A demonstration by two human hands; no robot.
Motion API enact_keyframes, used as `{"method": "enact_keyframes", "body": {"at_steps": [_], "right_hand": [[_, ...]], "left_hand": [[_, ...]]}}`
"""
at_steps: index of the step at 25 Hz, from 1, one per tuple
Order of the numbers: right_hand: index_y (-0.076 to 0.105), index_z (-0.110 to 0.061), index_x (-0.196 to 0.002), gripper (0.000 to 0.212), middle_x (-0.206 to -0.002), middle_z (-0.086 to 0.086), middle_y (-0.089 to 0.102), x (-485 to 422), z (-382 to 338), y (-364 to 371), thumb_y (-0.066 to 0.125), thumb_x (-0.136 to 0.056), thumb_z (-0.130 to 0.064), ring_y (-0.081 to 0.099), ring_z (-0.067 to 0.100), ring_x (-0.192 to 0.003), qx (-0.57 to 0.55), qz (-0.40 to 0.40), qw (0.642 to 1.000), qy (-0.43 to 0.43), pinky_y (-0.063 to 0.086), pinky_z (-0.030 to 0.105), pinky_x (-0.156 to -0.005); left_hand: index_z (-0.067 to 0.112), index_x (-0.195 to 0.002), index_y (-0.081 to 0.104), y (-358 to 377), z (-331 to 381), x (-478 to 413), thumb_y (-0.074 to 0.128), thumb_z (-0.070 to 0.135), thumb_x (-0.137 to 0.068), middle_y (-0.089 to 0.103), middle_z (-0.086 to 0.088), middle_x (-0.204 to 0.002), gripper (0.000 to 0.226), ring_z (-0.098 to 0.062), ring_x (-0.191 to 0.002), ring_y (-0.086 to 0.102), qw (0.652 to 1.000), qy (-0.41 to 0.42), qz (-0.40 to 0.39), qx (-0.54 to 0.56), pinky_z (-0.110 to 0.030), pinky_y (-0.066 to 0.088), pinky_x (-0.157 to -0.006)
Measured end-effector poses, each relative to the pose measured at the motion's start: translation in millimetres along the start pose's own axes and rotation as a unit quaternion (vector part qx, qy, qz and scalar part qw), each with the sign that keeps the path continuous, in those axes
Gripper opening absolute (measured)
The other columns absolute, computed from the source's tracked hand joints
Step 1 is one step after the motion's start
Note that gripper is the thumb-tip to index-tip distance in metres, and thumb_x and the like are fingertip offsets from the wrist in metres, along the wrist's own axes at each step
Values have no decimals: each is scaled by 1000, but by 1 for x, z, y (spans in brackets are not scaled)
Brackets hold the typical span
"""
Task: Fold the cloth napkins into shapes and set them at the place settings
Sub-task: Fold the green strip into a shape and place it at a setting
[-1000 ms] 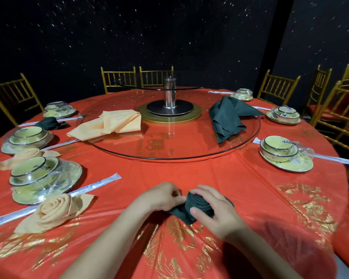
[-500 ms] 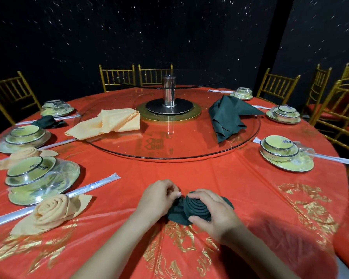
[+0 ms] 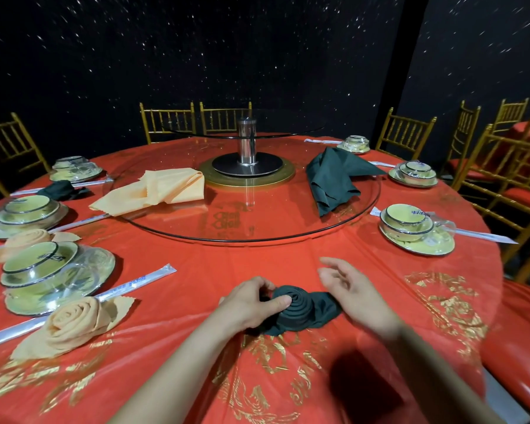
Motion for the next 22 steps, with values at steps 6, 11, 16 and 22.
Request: {"method": "enact_keyframes", "body": {"at_steps": [6, 11, 16, 22], "right_hand": [[51, -18, -63, 37, -60, -3, 50, -6, 39, -15, 60, -87, -44, 47, 17, -60, 281, -34, 946, 155, 36, 28, -58], [52, -16, -68, 25, -59, 0, 50, -16, 32, -3, 64, -88, -24, 47, 6, -48, 69, -14, 986, 148, 42, 22, -48], [61, -11, -81, 35, -67, 8, 55, -10, 28, 22, 73, -76, -44, 44, 14, -45, -19, -48, 979, 198, 36, 22, -41], [64, -9, -101, 43, -68, 2, 61, -7, 35, 13, 79, -71, -37, 45, 8, -43, -150, -32, 959, 239, 34, 19, -38]], "left_hand": [[4, -105, 64, -9, 1, -5, 66, 65, -71, 60, 1, -87, 71, -16, -78, 55, 995, -75, -56, -44, -24, 42, -67], [4, -123, 57, -6, 1, -3, 64, 62, -74, 63, -9, -117, 76, -24, -105, 59, 984, -127, -120, -33, -26, 43, -77], [-2, -121, 57, -8, 3, -2, 77, 52, -67, 66, -13, -110, 79, -27, -101, 64, 984, -136, -91, 67, -31, 51, -81], [0, -116, 55, -5, 20, 7, 77, 39, -74, 64, -8, -110, 62, -24, -97, 62, 971, -135, -69, 187, -32, 51, -74]]}}
Point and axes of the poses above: each hand's wrist, its own x-axis away from the middle knuckle, its own y-axis out of the palm, z = x × y, the point moved 8 cm from there along -x, towards the middle knuckle
